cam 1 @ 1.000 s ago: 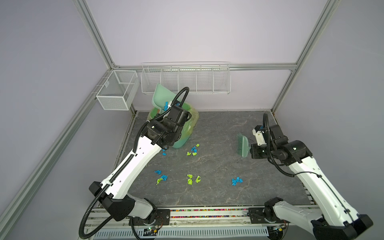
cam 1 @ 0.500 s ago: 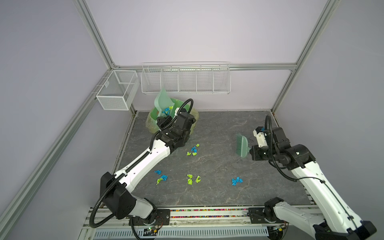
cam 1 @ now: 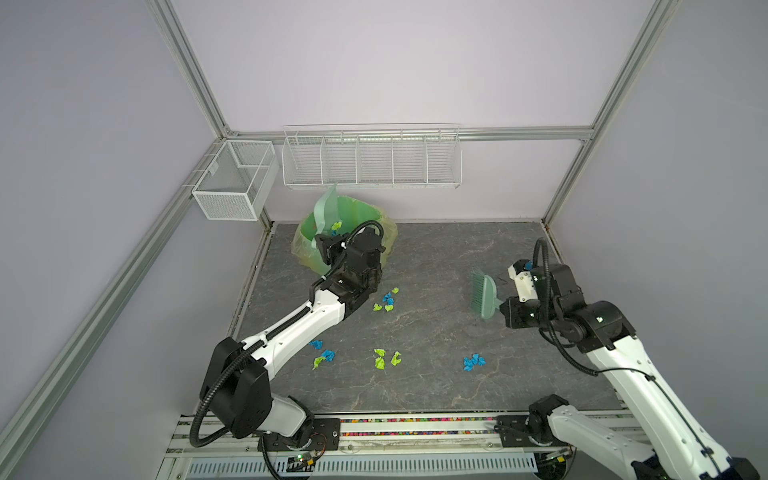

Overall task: Sweep away the paper scraps from the table
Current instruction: 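Tip the dustpan over the bin with the left gripper to empty the scraps, then lower the empty dustpan back onto the table with the left gripper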

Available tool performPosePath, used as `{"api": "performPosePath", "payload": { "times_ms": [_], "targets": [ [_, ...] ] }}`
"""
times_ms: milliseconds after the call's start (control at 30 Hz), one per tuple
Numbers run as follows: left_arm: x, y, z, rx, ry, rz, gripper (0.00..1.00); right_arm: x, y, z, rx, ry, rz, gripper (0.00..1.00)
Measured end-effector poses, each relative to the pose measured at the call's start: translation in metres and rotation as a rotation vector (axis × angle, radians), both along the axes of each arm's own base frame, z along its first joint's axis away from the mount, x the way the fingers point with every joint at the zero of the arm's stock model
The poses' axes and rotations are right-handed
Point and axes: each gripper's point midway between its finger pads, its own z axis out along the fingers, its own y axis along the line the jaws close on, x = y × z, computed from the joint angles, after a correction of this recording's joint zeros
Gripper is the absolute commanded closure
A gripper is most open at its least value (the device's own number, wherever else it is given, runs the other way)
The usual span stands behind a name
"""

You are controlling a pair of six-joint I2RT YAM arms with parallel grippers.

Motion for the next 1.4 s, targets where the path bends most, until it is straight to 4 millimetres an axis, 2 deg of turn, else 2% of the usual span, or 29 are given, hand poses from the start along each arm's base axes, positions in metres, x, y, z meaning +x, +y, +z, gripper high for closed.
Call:
{"api": "performPosePath", "payload": {
  "times_ms": [200,367,533,633,967,1233,1400],
  "targets": [
    [-0.006,0.006,0.011,0.008,0.019,0.012,1.00,0.003,0.001,-0.001,0.007,-0.015,0.001,0.93],
    [-0.008,0.010,0.023,-0.062,-0.024,0.022,1.00,0.004,0.002,0.000,0.012,-0.021,0.003,0.93],
    [-0.005,0.002,0.068,-0.352,-0.152,-0.047,1.00,0.004,0.002,0.000,0.012,-0.022,0.002,0.93],
    [-0.011,0.001,0.078,-0.516,-0.192,-0.089,1.00,0.004,0.002,0.001,0.013,-0.022,0.002,0.93],
    [-0.020,-0.020,0.044,-0.832,-0.096,-0.136,1.00,0.007,0.003,0.001,0.002,0.003,0.001,0.93],
    [-0.020,-0.006,0.034,-0.914,-0.106,-0.059,1.00,0.011,0.005,0.003,-0.004,0.024,-0.004,0.93],
    [-0.024,-0.025,0.026,-1.074,-0.050,-0.099,1.00,0.015,0.004,0.004,-0.012,0.049,-0.014,0.93]
  ]
}}
